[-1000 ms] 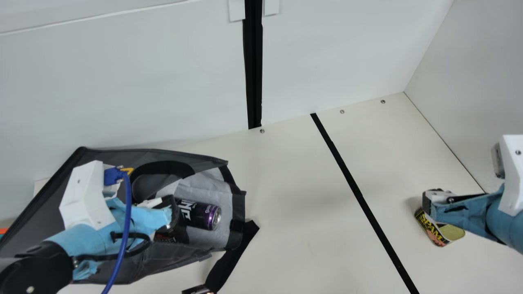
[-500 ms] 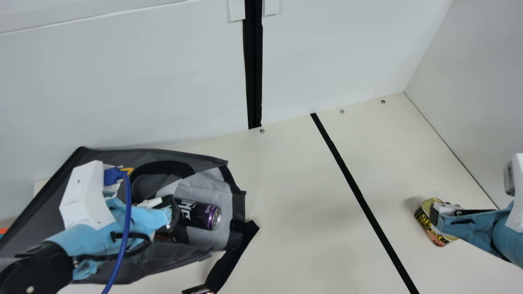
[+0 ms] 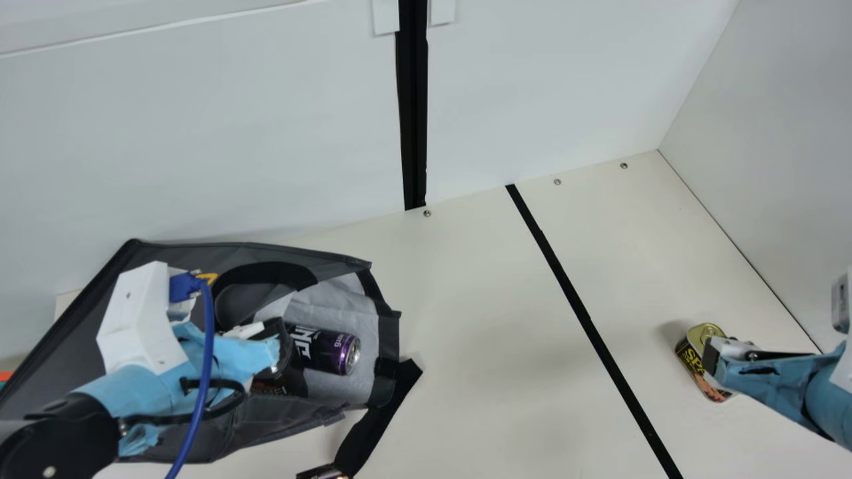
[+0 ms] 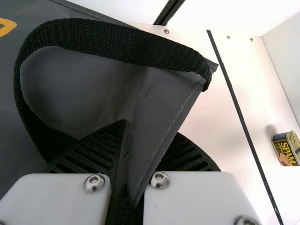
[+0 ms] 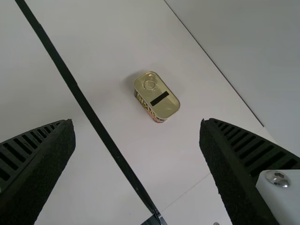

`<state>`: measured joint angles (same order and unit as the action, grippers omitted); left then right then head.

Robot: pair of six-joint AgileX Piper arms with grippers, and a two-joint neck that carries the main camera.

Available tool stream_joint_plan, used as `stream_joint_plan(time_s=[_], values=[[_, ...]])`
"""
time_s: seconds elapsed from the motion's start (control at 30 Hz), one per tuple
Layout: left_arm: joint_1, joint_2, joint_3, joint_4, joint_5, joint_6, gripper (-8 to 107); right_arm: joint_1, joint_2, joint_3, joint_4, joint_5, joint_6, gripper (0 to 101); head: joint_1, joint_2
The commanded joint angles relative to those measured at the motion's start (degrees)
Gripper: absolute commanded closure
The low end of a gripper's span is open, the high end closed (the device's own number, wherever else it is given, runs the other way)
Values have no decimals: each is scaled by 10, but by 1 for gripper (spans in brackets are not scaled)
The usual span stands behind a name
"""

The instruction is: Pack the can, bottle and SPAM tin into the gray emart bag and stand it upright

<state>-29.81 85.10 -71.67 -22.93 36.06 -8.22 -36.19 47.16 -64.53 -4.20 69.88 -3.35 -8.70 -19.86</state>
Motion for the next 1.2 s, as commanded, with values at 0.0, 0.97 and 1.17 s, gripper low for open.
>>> stream_joint_plan(time_s=[0.0, 0.97, 1.17], values=[[0, 0, 0, 0, 0, 0, 107, -1, -1, 1, 2, 0, 0, 6, -13, -1], [0, 0, 0, 0, 0, 0, 107, 9, 1, -3, -23, 0, -13, 6, -13, -1], [0, 0, 0, 0, 0, 0, 107, -14, 8, -7, -35, 0, -48, 6, -13, -1]])
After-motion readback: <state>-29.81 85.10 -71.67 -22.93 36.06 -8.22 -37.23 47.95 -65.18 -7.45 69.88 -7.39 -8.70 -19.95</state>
